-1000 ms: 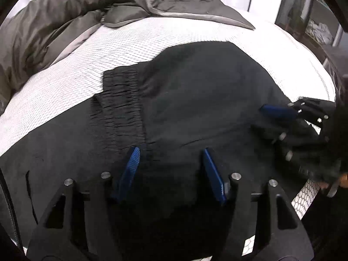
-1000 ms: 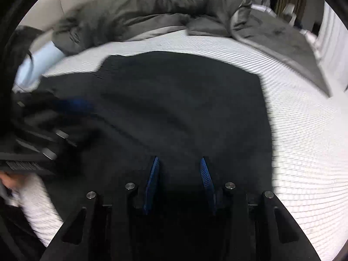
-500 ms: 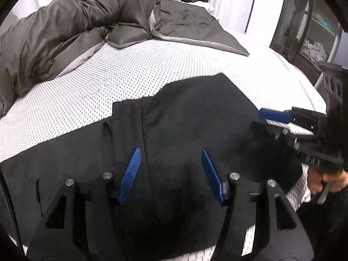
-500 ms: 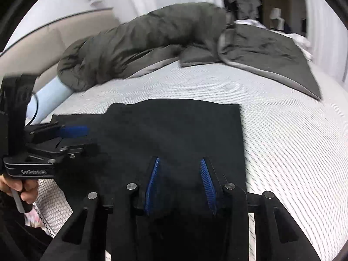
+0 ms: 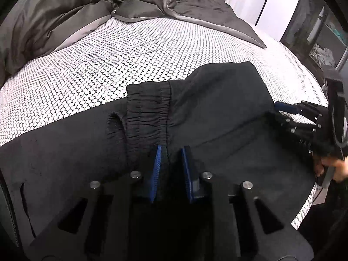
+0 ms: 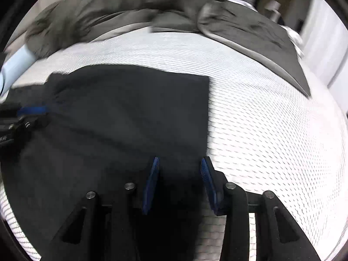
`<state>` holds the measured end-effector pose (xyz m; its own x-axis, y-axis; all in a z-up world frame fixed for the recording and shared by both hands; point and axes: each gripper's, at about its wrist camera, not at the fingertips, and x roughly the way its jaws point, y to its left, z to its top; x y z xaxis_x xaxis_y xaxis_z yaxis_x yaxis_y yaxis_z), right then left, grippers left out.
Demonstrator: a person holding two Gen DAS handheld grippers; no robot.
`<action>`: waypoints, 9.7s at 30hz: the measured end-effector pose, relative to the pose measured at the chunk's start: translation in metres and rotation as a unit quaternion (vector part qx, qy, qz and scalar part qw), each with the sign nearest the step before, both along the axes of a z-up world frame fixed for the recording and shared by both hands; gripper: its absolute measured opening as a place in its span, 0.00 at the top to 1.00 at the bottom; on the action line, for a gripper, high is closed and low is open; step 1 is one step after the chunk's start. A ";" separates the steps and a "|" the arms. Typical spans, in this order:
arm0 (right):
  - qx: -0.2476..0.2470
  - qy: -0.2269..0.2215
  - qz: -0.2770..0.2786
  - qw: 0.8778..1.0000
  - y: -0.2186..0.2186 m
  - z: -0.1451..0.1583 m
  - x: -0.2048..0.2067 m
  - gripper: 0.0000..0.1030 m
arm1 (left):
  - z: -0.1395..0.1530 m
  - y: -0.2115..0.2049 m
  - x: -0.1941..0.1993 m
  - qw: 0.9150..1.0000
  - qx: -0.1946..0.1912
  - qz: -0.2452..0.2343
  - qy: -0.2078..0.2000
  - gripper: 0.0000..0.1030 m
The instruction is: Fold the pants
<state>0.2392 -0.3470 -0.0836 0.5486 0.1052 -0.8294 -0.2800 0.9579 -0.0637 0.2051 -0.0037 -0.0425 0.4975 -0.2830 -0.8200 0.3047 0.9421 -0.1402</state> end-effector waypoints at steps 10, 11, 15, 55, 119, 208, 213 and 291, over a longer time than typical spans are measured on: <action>0.091 -0.029 0.044 0.994 0.021 0.046 -0.005 0.56 | 0.040 -0.005 -0.006 0.999 -0.014 0.003 -0.045 0.61; 0.096 -0.027 0.052 0.994 0.031 0.047 0.000 0.56 | 0.036 -0.009 0.000 0.999 -0.013 0.002 -0.040 0.61; 0.104 0.000 0.095 0.990 0.078 0.032 0.029 0.56 | 0.012 -0.018 0.021 1.000 0.006 0.009 -0.016 0.61; 0.072 -0.014 0.038 0.997 0.036 0.040 -0.004 0.49 | 0.044 0.009 -0.010 0.998 -0.029 0.033 -0.047 0.76; 0.285 0.084 0.000 0.955 -0.041 -0.001 -0.092 0.90 | 0.005 0.006 -0.130 0.994 0.032 -0.101 -0.017 0.52; 0.217 -0.065 -0.048 0.973 -0.045 0.056 -0.138 0.17 | 0.038 0.037 -0.118 0.971 -0.206 -0.001 -0.120 0.13; 0.201 -0.073 0.030 0.976 0.014 0.065 -0.140 0.17 | 0.008 0.081 -0.089 0.979 -0.125 0.130 -0.095 0.13; 0.257 0.036 0.011 0.966 -0.028 0.054 -0.110 0.47 | -0.012 0.043 -0.104 0.990 -0.052 0.094 -0.089 0.56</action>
<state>0.1287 -0.3750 -0.0296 0.4837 0.5243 -0.7008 -0.2866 0.8515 0.4392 0.1012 0.0395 -0.0548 0.6841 -0.2502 -0.6851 0.1540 0.9677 -0.1996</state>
